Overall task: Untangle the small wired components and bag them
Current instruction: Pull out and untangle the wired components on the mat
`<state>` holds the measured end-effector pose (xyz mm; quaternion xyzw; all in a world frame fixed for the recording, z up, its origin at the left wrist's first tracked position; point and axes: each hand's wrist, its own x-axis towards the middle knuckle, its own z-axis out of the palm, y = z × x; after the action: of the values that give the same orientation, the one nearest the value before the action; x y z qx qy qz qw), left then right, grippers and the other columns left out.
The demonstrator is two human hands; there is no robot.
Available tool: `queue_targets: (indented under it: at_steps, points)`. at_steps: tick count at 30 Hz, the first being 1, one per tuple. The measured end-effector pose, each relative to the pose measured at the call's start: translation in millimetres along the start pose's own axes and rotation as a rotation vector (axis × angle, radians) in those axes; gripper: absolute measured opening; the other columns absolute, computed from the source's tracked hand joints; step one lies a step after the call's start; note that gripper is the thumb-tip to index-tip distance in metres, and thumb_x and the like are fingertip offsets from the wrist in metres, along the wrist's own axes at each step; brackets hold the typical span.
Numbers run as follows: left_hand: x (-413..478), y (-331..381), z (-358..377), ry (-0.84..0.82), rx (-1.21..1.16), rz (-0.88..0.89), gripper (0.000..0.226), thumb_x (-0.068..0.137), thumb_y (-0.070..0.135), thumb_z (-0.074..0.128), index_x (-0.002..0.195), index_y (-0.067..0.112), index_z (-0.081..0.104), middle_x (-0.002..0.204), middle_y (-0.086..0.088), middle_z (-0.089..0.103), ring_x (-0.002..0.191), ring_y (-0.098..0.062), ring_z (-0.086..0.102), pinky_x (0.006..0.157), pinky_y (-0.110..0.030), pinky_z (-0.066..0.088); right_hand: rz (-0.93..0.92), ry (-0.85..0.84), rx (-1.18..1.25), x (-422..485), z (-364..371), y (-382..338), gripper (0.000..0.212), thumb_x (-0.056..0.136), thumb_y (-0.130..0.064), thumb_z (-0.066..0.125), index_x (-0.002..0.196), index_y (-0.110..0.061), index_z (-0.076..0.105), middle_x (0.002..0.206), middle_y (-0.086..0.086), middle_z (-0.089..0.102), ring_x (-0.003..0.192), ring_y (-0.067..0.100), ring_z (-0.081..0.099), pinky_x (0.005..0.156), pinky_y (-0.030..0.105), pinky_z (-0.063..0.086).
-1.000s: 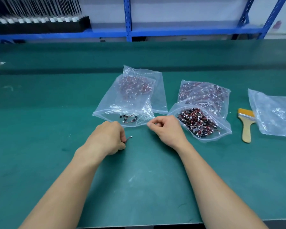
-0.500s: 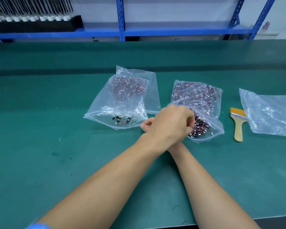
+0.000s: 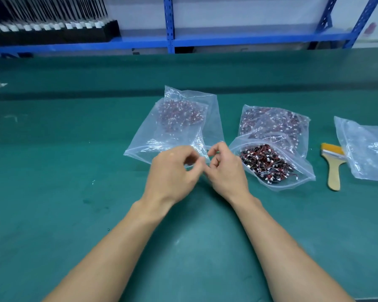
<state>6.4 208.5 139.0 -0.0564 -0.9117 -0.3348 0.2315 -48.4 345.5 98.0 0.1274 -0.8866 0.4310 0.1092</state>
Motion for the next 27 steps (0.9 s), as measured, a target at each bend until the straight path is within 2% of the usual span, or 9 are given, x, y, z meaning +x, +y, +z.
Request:
queue_targets:
  at_steps: [3,7,10,12,16,20,22,25,27]
  points:
    - [1,-33,-9,-0.038,0.257,-0.077,0.016,0.095,0.026,0.058,0.094,0.019,0.073,0.096,0.006,0.073,0.094,-0.022,0.065,0.078,-0.039,0.053,-0.021,0.027,-0.059,2,5,1,0.026,0.086,-0.035,0.072,0.108,-0.026,0.062,0.053,-0.011,0.052,0.067,0.019,0.058,0.067,0.037,0.047]
    - [14,-49,-1,-0.190,0.539,-0.043,0.017,0.100,0.023,0.041,0.091,0.017,0.055,0.102,-0.001,0.065,0.102,-0.029,0.057,0.071,-0.036,0.040,-0.038,0.081,-0.105,8,11,2,0.007,0.090,-0.032,0.068,0.092,-0.028,0.074,0.053,-0.014,0.049,0.067,0.021,0.059,0.066,0.036,0.050]
    - [29,-52,8,-0.346,0.703,-0.069,0.033,0.102,0.026,0.035,0.124,0.011,0.054,0.129,-0.011,0.059,0.124,-0.033,0.049,0.102,-0.039,0.034,-0.053,0.142,-0.075,11,15,1,0.008,0.092,-0.030,0.067,0.091,-0.026,0.074,0.052,-0.013,0.046,0.062,0.020,0.055,0.062,0.037,0.049]
    - [45,-51,8,-0.439,0.717,-0.147,0.043,0.101,0.031,0.032,0.130,0.008,0.053,0.136,-0.016,0.056,0.128,-0.035,0.046,0.110,-0.042,0.029,-0.065,0.181,-0.039,11,16,-1,0.006,0.092,-0.027,0.068,0.090,-0.025,0.072,0.051,-0.011,0.046,0.057,0.018,0.050,0.061,0.039,0.049]
    - [79,-44,2,-0.644,0.612,-0.291,0.051,0.093,0.032,0.035,0.141,0.020,0.045,0.156,-0.008,0.040,0.131,-0.031,0.048,0.104,-0.042,0.041,-0.082,0.218,-0.021,10,16,0,0.004,0.091,-0.024,0.069,0.087,-0.025,0.070,0.050,-0.009,0.045,0.054,0.016,0.046,0.057,0.038,0.047]
    - [85,-48,0,-0.739,0.536,-0.326,0.045,0.085,0.036,0.036,0.123,0.025,0.056,0.143,-0.005,0.052,0.116,-0.029,0.054,0.090,-0.040,0.045,-0.092,0.210,-0.015,9,16,1,0.004,0.090,-0.024,0.069,0.087,-0.025,0.070,0.051,-0.009,0.046,0.054,0.016,0.048,0.058,0.038,0.048]
    - [82,-57,3,-0.692,0.559,-0.292,0.040,0.086,0.040,0.041,0.120,0.027,0.055,0.132,-0.002,0.056,0.112,-0.027,0.054,0.086,-0.037,0.044,-0.092,0.205,-0.014,10,16,0,0.004,0.091,-0.025,0.069,0.087,-0.025,0.070,0.051,-0.010,0.046,0.054,0.014,0.047,0.058,0.037,0.047]
    - [75,-64,9,-0.585,0.626,-0.225,0.019,0.091,0.037,0.044,0.098,0.024,0.055,0.112,0.000,0.062,0.093,-0.025,0.052,0.079,-0.033,0.040,-0.087,0.200,-0.008,12,17,2,0.005,0.091,-0.025,0.068,0.086,-0.025,0.070,0.051,-0.010,0.046,0.053,0.011,0.047,0.059,0.037,0.047]
    - [69,-65,12,-0.528,0.650,-0.192,0.015,0.091,0.032,0.044,0.094,0.022,0.054,0.106,-0.002,0.064,0.086,-0.025,0.049,0.074,-0.032,0.038,-0.087,0.193,-0.007,12,17,3,0.005,0.091,-0.025,0.068,0.086,-0.025,0.070,0.051,-0.011,0.047,0.054,0.013,0.048,0.061,0.037,0.049]
